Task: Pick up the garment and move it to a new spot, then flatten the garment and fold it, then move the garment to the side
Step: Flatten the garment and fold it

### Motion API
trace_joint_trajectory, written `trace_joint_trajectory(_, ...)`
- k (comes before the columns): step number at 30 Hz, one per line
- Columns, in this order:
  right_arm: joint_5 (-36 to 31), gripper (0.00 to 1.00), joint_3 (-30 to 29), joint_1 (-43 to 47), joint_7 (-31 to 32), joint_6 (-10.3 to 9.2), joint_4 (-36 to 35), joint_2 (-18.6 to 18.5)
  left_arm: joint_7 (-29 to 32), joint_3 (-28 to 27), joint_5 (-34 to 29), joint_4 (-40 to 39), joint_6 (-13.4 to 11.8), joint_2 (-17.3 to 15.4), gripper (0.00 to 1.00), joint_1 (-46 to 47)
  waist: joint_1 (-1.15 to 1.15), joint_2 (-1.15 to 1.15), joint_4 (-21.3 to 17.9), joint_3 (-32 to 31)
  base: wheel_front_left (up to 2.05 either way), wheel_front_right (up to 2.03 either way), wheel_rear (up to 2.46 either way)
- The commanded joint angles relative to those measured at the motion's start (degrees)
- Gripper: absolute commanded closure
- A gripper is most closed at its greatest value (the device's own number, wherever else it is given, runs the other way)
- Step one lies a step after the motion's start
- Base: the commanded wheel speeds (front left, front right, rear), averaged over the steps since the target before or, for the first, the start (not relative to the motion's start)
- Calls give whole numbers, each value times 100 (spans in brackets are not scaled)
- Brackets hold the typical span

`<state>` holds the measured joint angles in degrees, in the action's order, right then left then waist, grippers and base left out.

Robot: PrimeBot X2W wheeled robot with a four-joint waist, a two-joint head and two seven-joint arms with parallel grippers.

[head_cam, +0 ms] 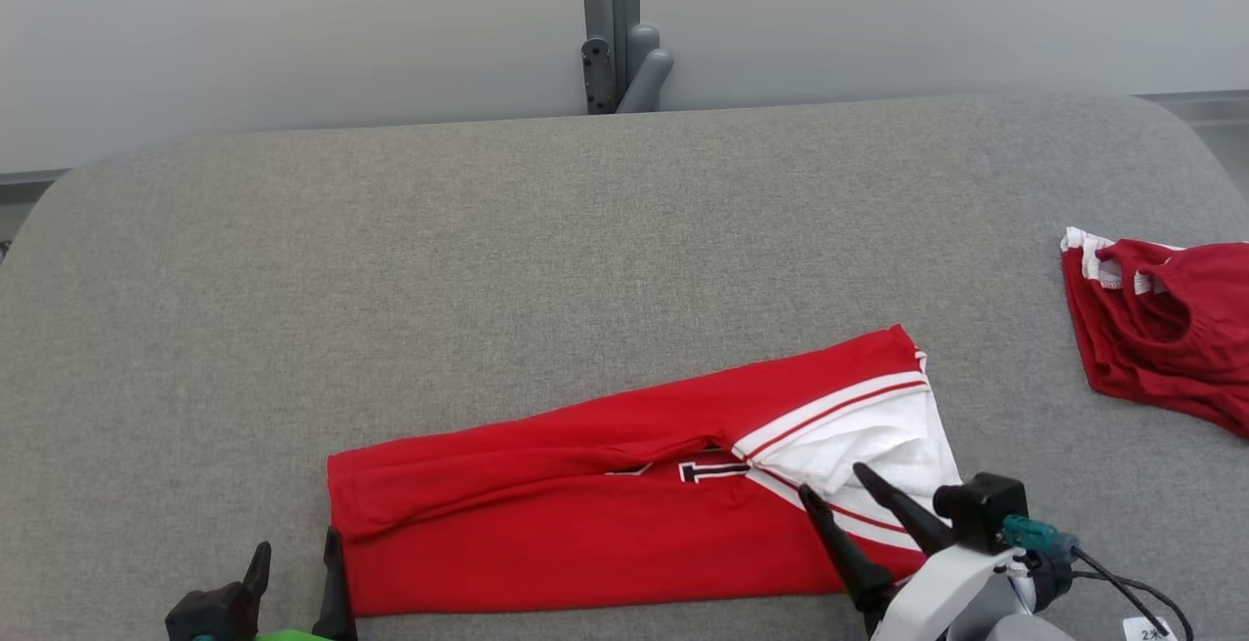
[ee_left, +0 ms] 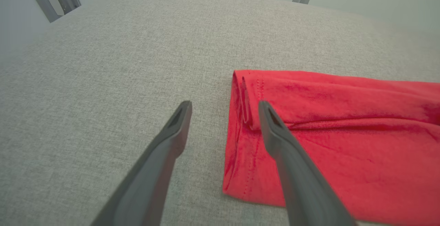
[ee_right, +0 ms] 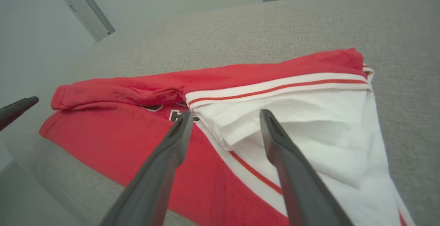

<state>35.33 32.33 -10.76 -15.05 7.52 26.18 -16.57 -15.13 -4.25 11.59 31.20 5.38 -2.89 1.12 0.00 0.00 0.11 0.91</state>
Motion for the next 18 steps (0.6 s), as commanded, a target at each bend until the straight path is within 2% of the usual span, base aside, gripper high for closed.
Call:
trace_joint_trajectory(1, 8, 0, 202, 75, -14, -7, 3, -68, 4, 12, 70, -9, 0, -7, 0, -101, 0, 0, 20, 35, 0, 0, 0)
trace_joint_trajectory(11, 25, 0, 493, -199, -14, -7, 198, -87, 4, 178, 228, 26, -73, -7, 0, 56, 0, 0, 55, 214, 0, 0, 0)
trace_joint_trajectory(12, 4, 5, 511, -222, -14, -7, 224, -86, 4, 191, 243, 34, -75, -6, 0, 63, 0, 0, 60, 223, 0, 0, 0)
trace_joint_trajectory(13, 4, 5, 511, -222, -14, -7, 224, -86, 4, 191, 243, 34, -75, -6, 0, 63, 0, 0, 60, 223, 0, 0, 0)
trace_joint_trajectory(14, -31, 40, 541, -263, -14, -7, 300, -75, 4, 206, 275, 54, -82, -6, 0, 62, 0, 0, 71, 235, 0, 0, 0)
trace_joint_trajectory(16, -38, 68, 576, -314, -14, -7, 387, -39, 4, 206, 296, 76, -81, -6, 0, 58, 0, 0, 80, 239, 0, 0, 0)
trace_joint_trajectory(17, -35, 90, 601, -339, -14, -7, 425, -14, 4, 203, 310, 88, -77, -6, 0, 55, 0, 0, 83, 236, 0, 0, 0)
trace_joint_trajectory(18, -32, 100, 628, -362, -14, -7, 454, 0, 4, 196, 316, 96, -75, -6, 0, 54, 0, 0, 85, 235, 0, 0, 0)
